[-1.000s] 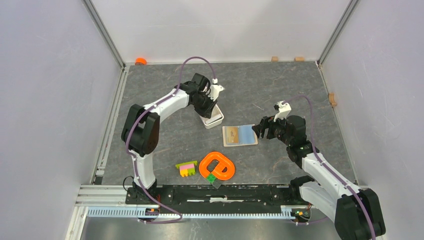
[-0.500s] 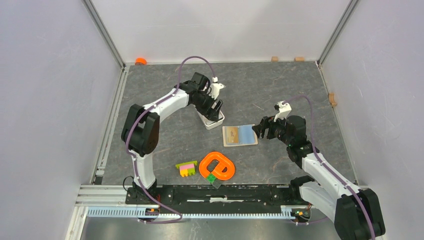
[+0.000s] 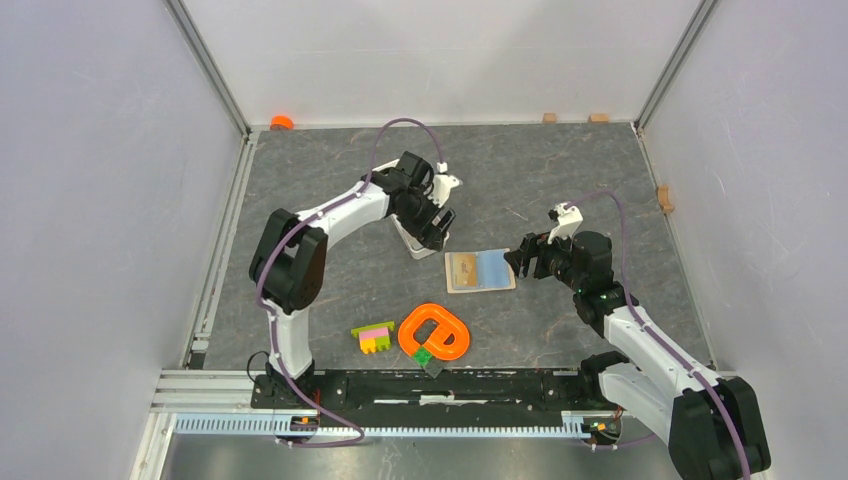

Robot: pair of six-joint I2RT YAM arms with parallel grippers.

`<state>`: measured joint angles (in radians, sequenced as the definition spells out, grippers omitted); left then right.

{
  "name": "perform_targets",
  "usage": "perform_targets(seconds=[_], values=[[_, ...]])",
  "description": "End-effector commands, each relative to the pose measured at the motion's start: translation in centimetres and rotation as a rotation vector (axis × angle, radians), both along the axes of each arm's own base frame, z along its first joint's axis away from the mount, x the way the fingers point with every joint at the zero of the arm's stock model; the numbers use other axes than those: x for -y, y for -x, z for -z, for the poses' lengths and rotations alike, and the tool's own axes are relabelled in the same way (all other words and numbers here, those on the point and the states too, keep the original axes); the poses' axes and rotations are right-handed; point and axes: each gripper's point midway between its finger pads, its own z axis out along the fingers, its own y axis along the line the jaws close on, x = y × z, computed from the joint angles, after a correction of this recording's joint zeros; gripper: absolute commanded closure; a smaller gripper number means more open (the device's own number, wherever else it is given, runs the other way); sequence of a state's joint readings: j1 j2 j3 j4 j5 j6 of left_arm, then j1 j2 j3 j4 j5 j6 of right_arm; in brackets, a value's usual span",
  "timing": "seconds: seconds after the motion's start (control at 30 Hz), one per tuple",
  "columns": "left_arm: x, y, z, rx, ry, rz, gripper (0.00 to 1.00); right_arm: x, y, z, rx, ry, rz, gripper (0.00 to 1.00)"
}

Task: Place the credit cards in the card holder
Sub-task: Pick up the credit card from the storage box.

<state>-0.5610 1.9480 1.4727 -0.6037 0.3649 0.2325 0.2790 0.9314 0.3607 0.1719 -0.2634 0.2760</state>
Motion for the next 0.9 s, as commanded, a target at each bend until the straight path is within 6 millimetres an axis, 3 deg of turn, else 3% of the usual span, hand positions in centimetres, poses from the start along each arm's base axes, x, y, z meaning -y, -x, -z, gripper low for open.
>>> perform_targets(seconds=[0.0,0.23,0.43,0.87], values=[[-0.5,-0.6,1.5,0.034,-0.091,-0.028,0.16,-0.1,-0.4,-0.7,0.030,-0.020,-0.003,0.20],[0.1,0.4,2.2,0.005,-0.114,0.011,0.16,-0.2,-0.4,-0.7,0.030,-0.021,-0.005,0.20],[1.2,1.5,0.6,-0.021,-0.051,0.062,0.20,-0.1,-0.4,-0.6,0.028,-0.021,-0.004,0.20],[1.3,2.3,-1.2,-0.027,-0.023,0.097,0.21,0.0,-0.4,-0.5,0.028,-0.019,-0.001,0.21]])
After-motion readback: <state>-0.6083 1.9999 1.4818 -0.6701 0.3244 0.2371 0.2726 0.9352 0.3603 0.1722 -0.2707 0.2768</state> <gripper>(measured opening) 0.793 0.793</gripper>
